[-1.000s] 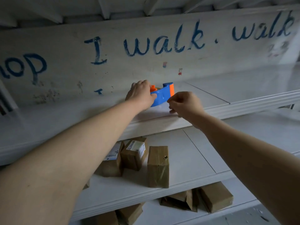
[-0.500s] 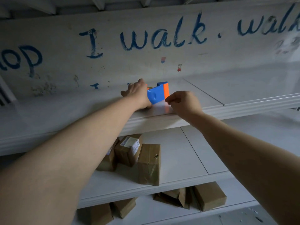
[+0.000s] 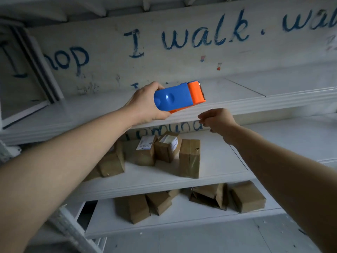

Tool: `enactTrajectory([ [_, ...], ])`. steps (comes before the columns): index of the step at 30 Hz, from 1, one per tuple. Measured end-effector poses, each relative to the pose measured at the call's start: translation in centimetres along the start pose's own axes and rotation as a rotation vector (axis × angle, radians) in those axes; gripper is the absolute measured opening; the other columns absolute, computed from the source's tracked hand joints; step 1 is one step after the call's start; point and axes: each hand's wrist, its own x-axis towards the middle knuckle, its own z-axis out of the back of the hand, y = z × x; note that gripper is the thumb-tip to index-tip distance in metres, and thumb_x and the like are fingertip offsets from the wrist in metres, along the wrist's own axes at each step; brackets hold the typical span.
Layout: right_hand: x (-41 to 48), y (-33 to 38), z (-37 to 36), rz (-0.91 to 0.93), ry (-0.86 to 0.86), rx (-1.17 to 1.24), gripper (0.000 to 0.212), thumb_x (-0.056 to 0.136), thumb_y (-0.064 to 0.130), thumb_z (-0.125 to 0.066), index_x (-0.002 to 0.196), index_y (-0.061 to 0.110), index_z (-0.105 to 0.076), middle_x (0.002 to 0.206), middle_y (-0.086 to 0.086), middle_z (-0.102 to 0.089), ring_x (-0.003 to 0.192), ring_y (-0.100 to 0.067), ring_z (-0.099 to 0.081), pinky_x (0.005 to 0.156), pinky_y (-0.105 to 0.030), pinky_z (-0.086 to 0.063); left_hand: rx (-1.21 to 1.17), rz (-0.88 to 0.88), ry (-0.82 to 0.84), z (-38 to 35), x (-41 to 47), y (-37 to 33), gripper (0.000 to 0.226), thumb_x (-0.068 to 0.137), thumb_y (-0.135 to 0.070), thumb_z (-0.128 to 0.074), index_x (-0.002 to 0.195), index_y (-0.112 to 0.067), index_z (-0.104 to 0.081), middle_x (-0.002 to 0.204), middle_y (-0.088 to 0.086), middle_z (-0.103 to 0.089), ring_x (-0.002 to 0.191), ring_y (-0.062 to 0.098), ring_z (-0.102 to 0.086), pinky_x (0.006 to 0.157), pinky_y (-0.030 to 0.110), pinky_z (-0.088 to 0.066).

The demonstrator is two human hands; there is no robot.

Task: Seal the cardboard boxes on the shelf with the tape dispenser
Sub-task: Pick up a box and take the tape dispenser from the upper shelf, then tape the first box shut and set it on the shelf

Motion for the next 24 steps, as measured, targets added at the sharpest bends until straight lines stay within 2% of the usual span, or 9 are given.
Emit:
enactTrajectory([
  [2,-1.7,-0.3,-0.7,-0.076,0.066,0.095,0.018,0.088,0.004,-0.06,0.087,0.02,-0.069,0.082,0.004,-0.069,0.081,-0.012,-0.062,0.063,-0.023,-0.046,-0.009,-0.003,0.032,0.2,-2.1,0.4,0.06,0.057,-0.028,-0.086,0.106,-0.026,-0.05,0.103,-0.005,-0.06,0.09,0.018,-0.06,0.076,0.033,-0.051],
  [4,-3.3,-0.8,-1.2,-0.171,0.125,0.285,0.014,0.091,0.007,-0.058,0.091,0.019,-0.066,0.085,0.003,-0.07,0.084,-0.012,-0.066,0.072,-0.027,-0.047,0.01,0.012,0.082,-0.4,-3.9,0.9,0.063,0.056,-0.029,-0.088,0.106,-0.026,-0.049,0.103,-0.004,-0.059,0.09,0.018,-0.058,0.076,0.032,-0.05],
  [6,-4.7,-1.8,-1.5,-0.268,0.185,0.475,0.02,0.096,0.008,-0.048,0.096,0.018,-0.065,0.085,0.002,-0.07,0.084,-0.012,-0.066,0.079,-0.028,-0.047,0.033,0.03,0.148,-1.6,-5.5,1.9,0.064,0.055,-0.029,-0.088,0.105,-0.028,-0.048,0.102,-0.003,-0.059,0.089,0.019,-0.057,0.076,0.031,-0.049],
  [8,-6.0,-3.2,-1.7,-0.321,0.257,0.564,0.028,0.097,0.004,-0.041,0.098,0.016,-0.066,0.088,-0.001,-0.067,0.079,-0.013,-0.063,0.074,-0.025,-0.047,0.056,0.042,0.228,-3.2,-6.9,2.9,0.06,0.055,-0.029,-0.087,0.102,-0.028,-0.049,0.1,-0.004,-0.06,0.088,0.019,-0.059,0.073,0.029,-0.048],
  [11,-7.4,-5.2,-1.7,-0.389,0.32,0.557,0.029,0.095,0.0,-0.041,0.099,0.012,-0.067,0.091,-0.004,-0.064,0.08,-0.015,-0.058,0.075,-0.025,-0.047,0.054,0.062,0.325,-5.6,-8.3,4.2,0.054,0.058,-0.029,-0.085,0.101,-0.025,-0.052,0.098,-0.003,-0.061,0.086,0.017,-0.059,0.065,0.024,-0.045],
  [13,-7.7,-6.6,-1.9,-0.461,0.299,0.578,0.022,0.096,0.004,-0.045,0.107,0.008,-0.064,0.094,-0.008,-0.062,0.078,-0.016,-0.058,0.075,-0.026,-0.049,0.019,0.086,0.372,-7.1,-8.9,4.9,0.051,0.06,-0.028,-0.084,0.1,-0.027,-0.052,0.098,-0.002,-0.06,0.087,0.017,-0.059,0.068,0.027,-0.047],
  [17,-7.4,-9.5,-2.3,-0.57,0.279,0.578,0.008,0.094,0.011,-0.057,0.091,0.007,-0.062,0.082,-0.007,-0.063,0.073,-0.014,-0.059,0.075,-0.026,-0.051,-0.038,0.115,0.447,-10.2,-9.4,6.1,0.048,0.061,-0.024,-0.083,0.097,-0.025,-0.052,0.097,-0.002,-0.059,0.089,0.019,-0.06,0.076,0.036,-0.051],
  [21,-6.1,-11.7,-2.7,-0.573,0.243,0.427,0.006,0.09,0.006,-0.062,0.094,0.006,-0.066,0.083,-0.007,-0.066,0.07,-0.014,-0.062,0.062,-0.022,-0.054,0.003,0.093,0.522,-12.4,-9.0,6.8,0.049,0.062,-0.027,-0.083,0.098,-0.027,-0.049,0.099,-0.007,-0.056,0.09,0.013,-0.058,0.078,0.034,-0.052],
  [24,-4.9,-12.2,-3.3,-0.547,0.163,0.36,0.002,0.089,0.006,-0.064,0.088,0.007,-0.065,0.079,-0.009,-0.065,0.067,-0.015,-0.062,0.056,-0.021,-0.054,0.117,0.053,0.525,-13.2,-8.3,7.4,0.05,0.066,-0.031,-0.081,0.102,-0.023,-0.047,0.098,-0.005,-0.055,0.088,0.013,-0.057,0.074,0.031,-0.049],
])
